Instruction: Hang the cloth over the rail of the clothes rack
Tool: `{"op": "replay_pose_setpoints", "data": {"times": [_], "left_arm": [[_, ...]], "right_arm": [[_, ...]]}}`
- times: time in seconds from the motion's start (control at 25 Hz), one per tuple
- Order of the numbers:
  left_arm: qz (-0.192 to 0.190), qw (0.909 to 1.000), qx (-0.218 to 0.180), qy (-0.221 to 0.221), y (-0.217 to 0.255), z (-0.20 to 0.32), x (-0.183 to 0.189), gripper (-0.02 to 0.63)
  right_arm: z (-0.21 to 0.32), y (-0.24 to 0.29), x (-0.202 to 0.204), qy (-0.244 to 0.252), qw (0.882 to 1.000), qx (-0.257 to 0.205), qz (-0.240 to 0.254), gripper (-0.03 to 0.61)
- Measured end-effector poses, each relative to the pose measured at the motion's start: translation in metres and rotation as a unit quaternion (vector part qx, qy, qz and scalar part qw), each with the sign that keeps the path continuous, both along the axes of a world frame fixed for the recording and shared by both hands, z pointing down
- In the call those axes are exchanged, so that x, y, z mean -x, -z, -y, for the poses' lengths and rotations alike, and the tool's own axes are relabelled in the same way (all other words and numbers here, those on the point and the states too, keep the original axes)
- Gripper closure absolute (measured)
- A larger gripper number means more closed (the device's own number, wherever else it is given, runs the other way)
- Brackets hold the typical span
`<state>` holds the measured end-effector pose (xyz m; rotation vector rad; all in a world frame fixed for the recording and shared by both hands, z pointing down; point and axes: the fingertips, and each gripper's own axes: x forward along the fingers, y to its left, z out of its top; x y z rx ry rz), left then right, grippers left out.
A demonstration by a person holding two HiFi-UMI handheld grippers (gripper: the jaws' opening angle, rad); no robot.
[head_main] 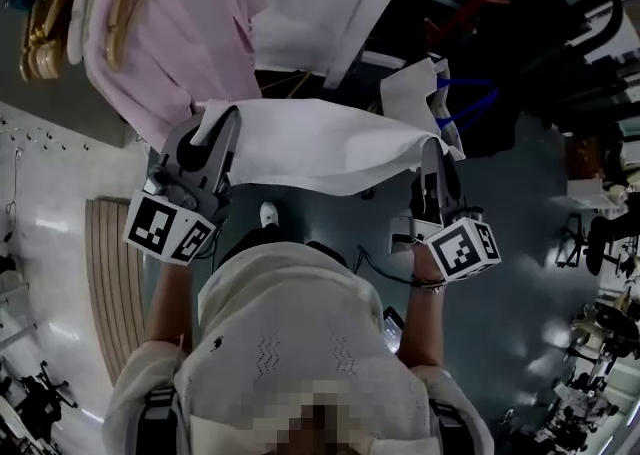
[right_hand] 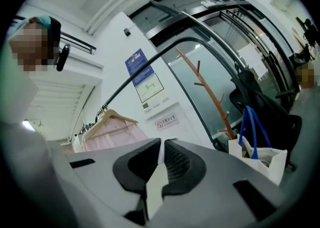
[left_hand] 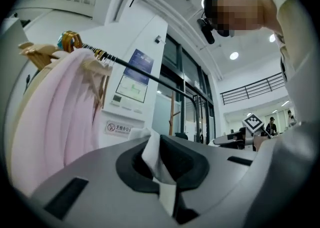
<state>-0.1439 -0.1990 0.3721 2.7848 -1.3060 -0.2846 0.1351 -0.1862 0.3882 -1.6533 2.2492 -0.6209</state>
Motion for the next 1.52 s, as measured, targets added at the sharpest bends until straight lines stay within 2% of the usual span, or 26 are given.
{"op": "replay_pose_setpoints", "data": {"times": [0.2, 0.4, 0.52, 0.68, 0.84, 1.04, 1.12, 1.32, 1.44, 1.48, 1.52], "left_arm": [[0.024, 0.9969, -0.072, -0.02, 0.078, 0.018, -0.002, 0.597], [0.039, 0.9899, -0.135, -0.015, 0.157, 0.037, 0.005, 0.597], [0.068, 0.9823, -0.174, 0.0, 0.191, 0.048, -0.001, 0.597], [0.111, 0.9679, -0.225, 0.014, 0.231, 0.073, -0.02, 0.597], [0.147, 0.9538, -0.26, 0.035, 0.264, 0.091, -0.035, 0.597], [0.149, 0.9475, -0.28, 0.044, 0.314, 0.105, -0.039, 0.597], [0.159, 0.9365, -0.306, 0.061, 0.337, 0.101, -0.039, 0.597], [0.193, 0.8967, -0.38, 0.119, 0.385, 0.112, -0.05, 0.597], [0.21, 0.8744, -0.409, 0.155, 0.407, 0.136, -0.051, 0.597], [0.217, 0.8635, -0.421, 0.172, 0.415, 0.138, -0.047, 0.597], [0.229, 0.8481, -0.437, 0.193, 0.425, 0.137, -0.042, 0.597]], "right_arm": [[0.02, 0.086, -0.003, -0.001, 0.996, -0.083, -0.025, 0.554], [0.041, 0.17, -0.013, 0.017, 0.992, -0.122, -0.037, 0.554], [0.055, 0.207, -0.019, 0.037, 0.987, -0.144, -0.061, 0.554], [0.089, 0.242, -0.028, 0.056, 0.979, -0.173, -0.093, 0.554], [0.111, 0.277, -0.032, 0.062, 0.966, -0.205, -0.141, 0.554], [0.118, 0.334, -0.028, 0.058, 0.941, -0.267, -0.201, 0.554], [0.115, 0.359, -0.028, 0.047, 0.922, -0.303, -0.237, 0.554], [0.12, 0.404, -0.041, -0.038, 0.86, -0.391, -0.327, 0.554], [0.137, 0.428, -0.04, -0.054, 0.838, -0.417, -0.347, 0.554], [0.138, 0.438, -0.036, -0.053, 0.832, -0.424, -0.354, 0.554], [0.136, 0.45, -0.031, -0.054, 0.825, -0.432, -0.362, 0.554]]}}
